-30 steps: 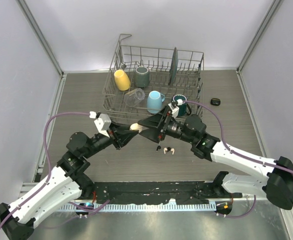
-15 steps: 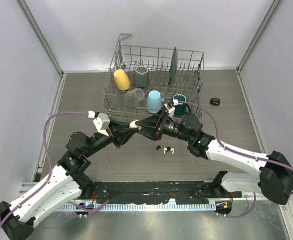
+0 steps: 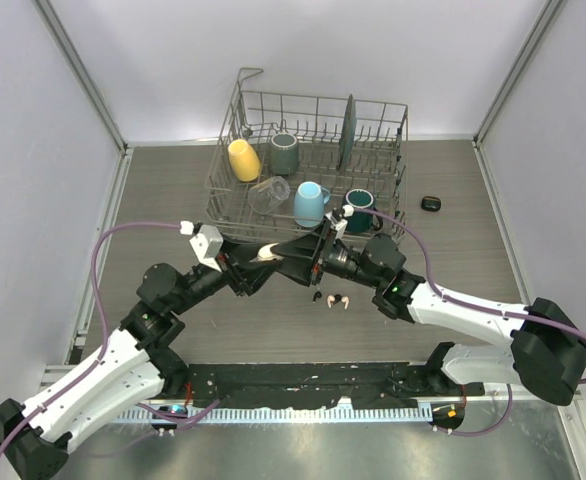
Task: Insert the wireless bluetooth earbuds into the charging case
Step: Adjust the charging case, then open the charging case.
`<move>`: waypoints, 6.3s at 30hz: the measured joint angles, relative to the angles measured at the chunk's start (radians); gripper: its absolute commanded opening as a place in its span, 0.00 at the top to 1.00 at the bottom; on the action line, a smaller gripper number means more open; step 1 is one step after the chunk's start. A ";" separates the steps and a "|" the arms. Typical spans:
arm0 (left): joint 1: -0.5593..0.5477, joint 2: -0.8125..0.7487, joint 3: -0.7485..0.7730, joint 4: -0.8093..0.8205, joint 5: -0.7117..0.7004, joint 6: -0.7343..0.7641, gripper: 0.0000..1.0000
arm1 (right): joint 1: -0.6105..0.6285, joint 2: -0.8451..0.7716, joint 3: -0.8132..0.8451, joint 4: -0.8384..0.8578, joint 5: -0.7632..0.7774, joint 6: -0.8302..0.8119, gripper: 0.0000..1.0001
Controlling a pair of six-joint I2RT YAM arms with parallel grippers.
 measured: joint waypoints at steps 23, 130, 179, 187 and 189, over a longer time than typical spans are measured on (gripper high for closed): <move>-0.001 0.048 -0.043 0.140 -0.020 -0.055 0.54 | 0.008 0.021 -0.023 0.080 0.027 0.060 0.99; -0.001 0.235 -0.313 0.826 0.060 0.013 0.31 | -0.130 -0.130 -0.012 -0.291 -0.020 -0.127 0.99; -0.021 0.387 -0.236 0.959 0.054 -0.022 0.48 | -0.089 -0.093 -0.022 -0.117 -0.060 -0.157 0.99; -0.021 0.396 -0.236 0.961 0.053 -0.023 0.54 | -0.089 -0.088 -0.023 -0.090 -0.060 -0.157 0.99; -0.021 0.397 -0.236 0.962 0.054 -0.025 0.55 | -0.089 -0.088 -0.023 -0.085 -0.060 -0.157 0.99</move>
